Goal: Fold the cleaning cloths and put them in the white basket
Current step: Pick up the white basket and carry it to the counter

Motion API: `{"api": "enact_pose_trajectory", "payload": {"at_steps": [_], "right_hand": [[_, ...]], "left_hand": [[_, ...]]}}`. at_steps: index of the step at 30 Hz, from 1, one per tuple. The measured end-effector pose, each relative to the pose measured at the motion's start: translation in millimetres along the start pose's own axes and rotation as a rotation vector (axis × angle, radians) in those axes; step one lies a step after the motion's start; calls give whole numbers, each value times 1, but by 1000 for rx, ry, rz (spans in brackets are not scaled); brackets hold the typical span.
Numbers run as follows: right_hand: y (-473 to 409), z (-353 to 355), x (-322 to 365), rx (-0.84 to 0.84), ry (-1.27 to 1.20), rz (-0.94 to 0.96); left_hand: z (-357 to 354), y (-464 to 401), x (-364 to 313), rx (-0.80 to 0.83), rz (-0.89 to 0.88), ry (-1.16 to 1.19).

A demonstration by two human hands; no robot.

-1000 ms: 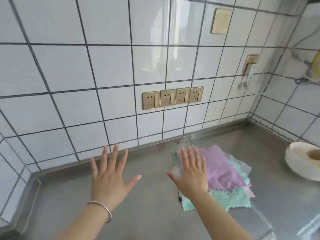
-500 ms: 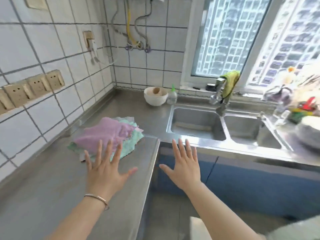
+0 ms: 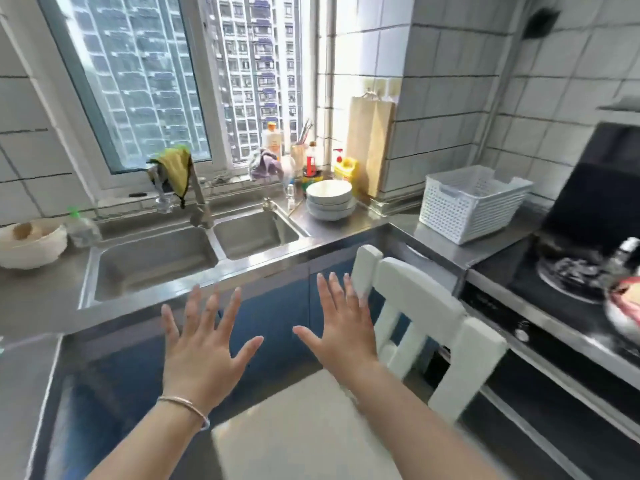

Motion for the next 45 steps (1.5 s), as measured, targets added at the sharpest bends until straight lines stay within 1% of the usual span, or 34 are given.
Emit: {"api": "enact_pose_trajectory", "payload": {"at_steps": [2, 5, 9, 12, 15, 19, 22, 26, 30, 34, 36, 39, 42, 45], "right_hand": [[14, 24, -69, 5, 12, -82], [31, 57, -155, -9, 49, -161], [42, 100, -257, -27, 109, -253], [40, 128, -327, -71, 122, -322], [20, 142, -377, -91, 125, -351], [-30, 142, -433, -89, 136, -360], [-89, 140, -478, -92, 124, -381], [-179, 142, -526, -58, 142, -427], [-257, 152, -560, -64, 190, -376], [-335, 156, -592, -87, 165, -322], [-374, 152, -614, -106, 163, -292], [-429, 137, -660, -79, 129, -300], [-493, 122, -706, -74, 155, -295], [-552, 99, -749, -25, 161, -308]], "left_hand": [[0, -10, -78, 12, -93, 26], [4, -23, -178, 18, -208, 52], [24, -44, -277, -35, -289, 83], [34, -79, -333, -92, -298, 123], [38, -119, -375, -95, -300, 112], [29, -176, -435, -93, -324, 143], [17, -234, -478, -89, -328, 182], [4, -329, -517, -8, -318, 195], [-4, -405, -542, 38, -306, 270], [-21, -470, -566, 67, -288, 293], [-32, -506, -573, 74, -239, 335], [-55, -551, -588, 135, -174, 379], [-76, -603, -605, 103, -90, 447], [-122, -650, -615, 155, 76, 590]]}}
Point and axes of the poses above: each hand's wrist, its own y-axis away from the middle knuckle, its own z-axis out of the back of the hand, x = y × z, the point moved 8 cm from there along -y, towards the middle knuckle, and after that the axes turned 7 degrees about -z, right-handed, at the moved point
